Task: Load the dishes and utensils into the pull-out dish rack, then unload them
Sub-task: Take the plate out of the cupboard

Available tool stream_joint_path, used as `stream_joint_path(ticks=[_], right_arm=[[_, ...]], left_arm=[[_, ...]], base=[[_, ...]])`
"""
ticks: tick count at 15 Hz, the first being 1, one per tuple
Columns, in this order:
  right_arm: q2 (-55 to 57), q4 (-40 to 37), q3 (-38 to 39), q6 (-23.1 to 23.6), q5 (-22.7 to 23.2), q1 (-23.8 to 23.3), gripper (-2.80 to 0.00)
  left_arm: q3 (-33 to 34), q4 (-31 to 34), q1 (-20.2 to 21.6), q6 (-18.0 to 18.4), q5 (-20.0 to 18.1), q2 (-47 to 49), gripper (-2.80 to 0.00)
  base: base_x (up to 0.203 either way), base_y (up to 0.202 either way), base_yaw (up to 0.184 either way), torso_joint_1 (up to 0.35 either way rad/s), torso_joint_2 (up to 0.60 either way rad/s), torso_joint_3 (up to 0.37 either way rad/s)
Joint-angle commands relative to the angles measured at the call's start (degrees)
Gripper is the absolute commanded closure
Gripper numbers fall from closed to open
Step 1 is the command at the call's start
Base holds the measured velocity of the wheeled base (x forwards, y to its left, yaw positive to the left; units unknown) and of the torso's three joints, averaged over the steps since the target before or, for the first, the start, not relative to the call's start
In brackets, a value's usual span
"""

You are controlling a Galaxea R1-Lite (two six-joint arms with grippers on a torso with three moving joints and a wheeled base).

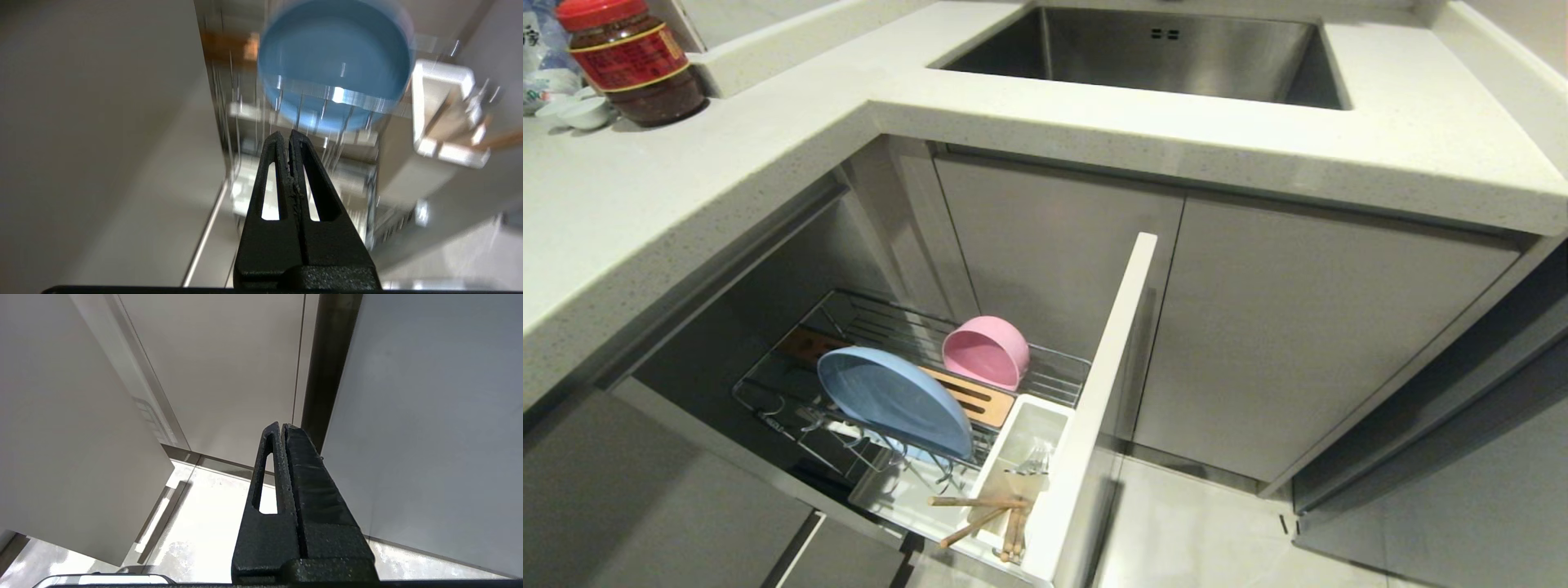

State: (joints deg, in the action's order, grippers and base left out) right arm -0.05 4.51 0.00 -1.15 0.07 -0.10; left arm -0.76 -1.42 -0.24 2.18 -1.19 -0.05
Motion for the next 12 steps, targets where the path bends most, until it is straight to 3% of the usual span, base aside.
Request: stream_joint_path(ticks=[1, 12], right_arm=[[0.0, 0.0, 1.5, 0.0, 0.0, 0.0, 0.0], [0.0, 0.1, 1.5, 0.0, 0.0, 0.0, 0.0]], left_arm=[[1.4, 0.3, 0.0, 0.3, 0.0, 0.0, 0.0], [1.5, -0.1, 0.0, -0.9, 0.2, 0.0, 0.0]], base=[[0.0, 0.0, 0.0, 0.0, 0.0, 0.0], [0.0, 0.0, 0.0, 0.0, 0.0, 0.0]])
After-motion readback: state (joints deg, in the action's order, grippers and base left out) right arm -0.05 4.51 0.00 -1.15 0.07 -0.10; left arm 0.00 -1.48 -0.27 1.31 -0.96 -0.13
